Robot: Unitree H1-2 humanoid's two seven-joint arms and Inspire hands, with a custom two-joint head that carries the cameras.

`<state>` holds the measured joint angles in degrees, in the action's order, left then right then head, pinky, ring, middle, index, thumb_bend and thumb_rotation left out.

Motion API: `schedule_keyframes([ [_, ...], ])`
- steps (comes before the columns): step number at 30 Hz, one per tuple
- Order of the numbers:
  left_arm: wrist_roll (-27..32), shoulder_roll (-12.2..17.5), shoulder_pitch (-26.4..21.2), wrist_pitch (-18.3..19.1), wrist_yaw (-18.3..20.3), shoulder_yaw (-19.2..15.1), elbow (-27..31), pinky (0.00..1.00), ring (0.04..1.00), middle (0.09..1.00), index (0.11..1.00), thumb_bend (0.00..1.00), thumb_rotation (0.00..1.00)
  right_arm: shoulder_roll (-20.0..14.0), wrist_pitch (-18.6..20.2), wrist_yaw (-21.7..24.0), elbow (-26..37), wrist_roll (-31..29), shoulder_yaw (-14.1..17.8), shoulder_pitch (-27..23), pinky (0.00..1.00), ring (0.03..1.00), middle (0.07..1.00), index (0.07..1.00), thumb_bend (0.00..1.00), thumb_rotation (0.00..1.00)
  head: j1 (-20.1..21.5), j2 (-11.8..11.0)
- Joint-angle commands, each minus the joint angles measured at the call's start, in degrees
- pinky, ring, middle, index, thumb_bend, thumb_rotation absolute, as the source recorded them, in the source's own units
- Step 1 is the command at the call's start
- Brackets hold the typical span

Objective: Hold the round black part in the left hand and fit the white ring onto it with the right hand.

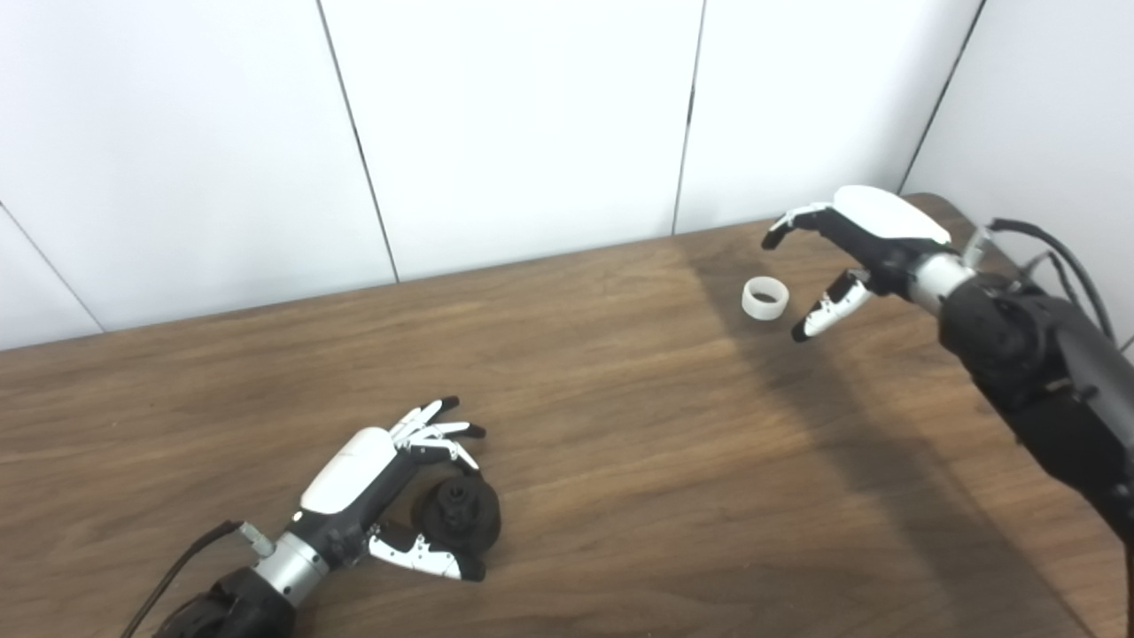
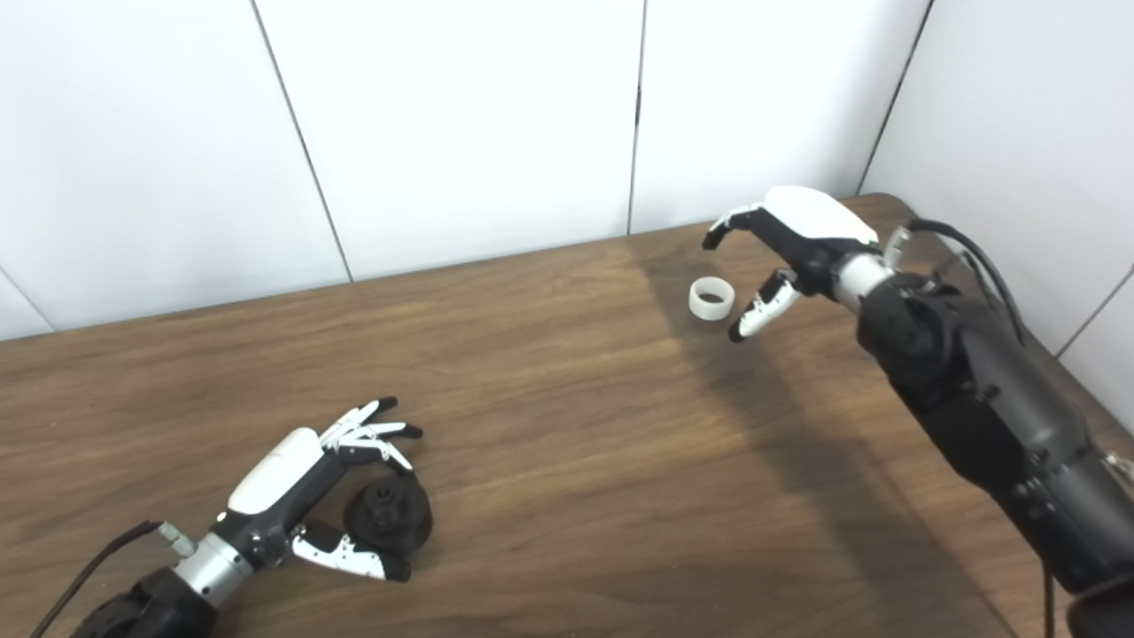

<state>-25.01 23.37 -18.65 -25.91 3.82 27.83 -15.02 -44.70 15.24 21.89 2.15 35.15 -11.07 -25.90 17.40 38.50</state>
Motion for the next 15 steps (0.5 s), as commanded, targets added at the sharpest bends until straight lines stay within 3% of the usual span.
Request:
schedule_keyframes([
  [1, 0.3, 0.5, -0.3, -1.0, -0.2, -0.6, 2.4, 1.00, 0.994, 0.844, 0.482, 0.52, 0.05, -0.5, -1.0, 0.0, -0.9, 2.0, -0.3, -3.7, 0.80, 0.905, 0.854, 0.742, 0.88, 0.10, 0.0, 0.1],
  [6, 0.2, 0.4, 0.4, -1.0, 0.7, -1.1, 3.5, 1.00, 1.000, 0.846, 0.482, 0.52, 0.05, 0.7, -2.6, -0.5, -4.9, 4.2, -2.1, -5.6, 0.80, 0.890, 0.855, 0.742, 0.85, 0.09, -0.1, -0.5],
  [15, 0.4, 0.6, 1.3, -1.0, 1.8, -2.0, 4.5, 1.00, 0.998, 0.845, 0.482, 0.52, 0.05, 2.2, -4.8, -2.8, -9.1, 5.5, -1.6, -6.6, 0.80, 0.889, 0.859, 0.752, 0.80, 0.12, 0.3, -0.9],
])
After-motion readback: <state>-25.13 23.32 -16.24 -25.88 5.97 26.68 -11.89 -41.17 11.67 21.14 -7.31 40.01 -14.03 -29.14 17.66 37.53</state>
